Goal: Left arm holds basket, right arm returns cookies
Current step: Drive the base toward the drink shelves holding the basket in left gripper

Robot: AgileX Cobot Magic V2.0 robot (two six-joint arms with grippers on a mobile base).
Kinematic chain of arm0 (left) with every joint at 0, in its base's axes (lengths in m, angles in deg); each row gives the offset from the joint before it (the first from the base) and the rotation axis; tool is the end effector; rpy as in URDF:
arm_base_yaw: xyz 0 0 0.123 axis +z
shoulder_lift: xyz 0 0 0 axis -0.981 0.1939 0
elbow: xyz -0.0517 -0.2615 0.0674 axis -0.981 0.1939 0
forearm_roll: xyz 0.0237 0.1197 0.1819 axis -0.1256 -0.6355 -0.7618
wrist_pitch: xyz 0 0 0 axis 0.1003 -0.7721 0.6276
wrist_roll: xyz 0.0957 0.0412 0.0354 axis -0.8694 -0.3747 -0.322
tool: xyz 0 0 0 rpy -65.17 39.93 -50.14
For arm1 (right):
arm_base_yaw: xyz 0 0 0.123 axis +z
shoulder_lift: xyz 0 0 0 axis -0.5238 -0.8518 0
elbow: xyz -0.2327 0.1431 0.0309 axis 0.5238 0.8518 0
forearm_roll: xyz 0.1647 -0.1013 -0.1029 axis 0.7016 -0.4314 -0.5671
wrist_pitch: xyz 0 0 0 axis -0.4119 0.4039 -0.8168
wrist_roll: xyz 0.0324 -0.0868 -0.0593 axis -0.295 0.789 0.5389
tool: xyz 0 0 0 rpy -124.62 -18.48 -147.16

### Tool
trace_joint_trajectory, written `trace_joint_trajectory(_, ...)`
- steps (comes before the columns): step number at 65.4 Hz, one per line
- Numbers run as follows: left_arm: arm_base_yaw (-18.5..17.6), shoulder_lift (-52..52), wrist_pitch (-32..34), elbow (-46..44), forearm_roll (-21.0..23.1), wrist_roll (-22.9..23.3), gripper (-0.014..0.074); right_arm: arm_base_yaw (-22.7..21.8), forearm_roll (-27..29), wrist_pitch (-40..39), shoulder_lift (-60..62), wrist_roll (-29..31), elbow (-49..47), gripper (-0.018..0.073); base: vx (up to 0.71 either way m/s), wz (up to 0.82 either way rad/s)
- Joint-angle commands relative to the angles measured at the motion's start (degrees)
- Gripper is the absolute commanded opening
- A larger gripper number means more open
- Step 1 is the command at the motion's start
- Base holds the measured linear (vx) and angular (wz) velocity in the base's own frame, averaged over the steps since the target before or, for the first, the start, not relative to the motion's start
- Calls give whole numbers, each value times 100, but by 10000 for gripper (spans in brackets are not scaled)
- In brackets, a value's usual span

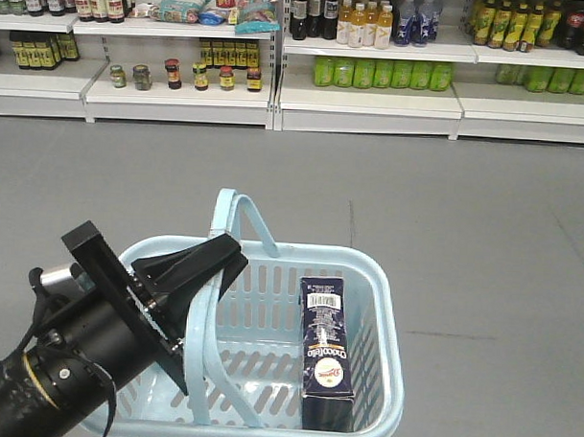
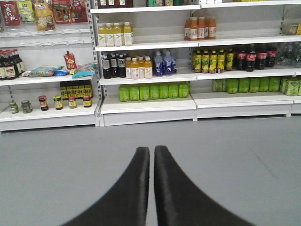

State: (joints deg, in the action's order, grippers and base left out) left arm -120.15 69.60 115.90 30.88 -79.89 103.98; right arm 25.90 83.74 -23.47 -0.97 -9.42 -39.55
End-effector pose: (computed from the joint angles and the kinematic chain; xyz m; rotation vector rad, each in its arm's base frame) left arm 0.1714 -0.1604 0.2648 -0.9182 1.5321 -2.1144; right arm 0.0522 -0.0049 0.1910 0.1160 1.6360 -0.0395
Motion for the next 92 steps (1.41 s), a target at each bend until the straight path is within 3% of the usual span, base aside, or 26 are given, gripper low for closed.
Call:
trace_joint_trajectory(1, -38, -175, 998, -144, 83, 41, 0, -36, -39, -416, 69, 29, 98, -6, 54, -5)
trace_joint_trajectory(92, -38, -175, 998, -144, 83, 41, 0, -36, -39, -416, 69, 29, 98, -6, 55, -5)
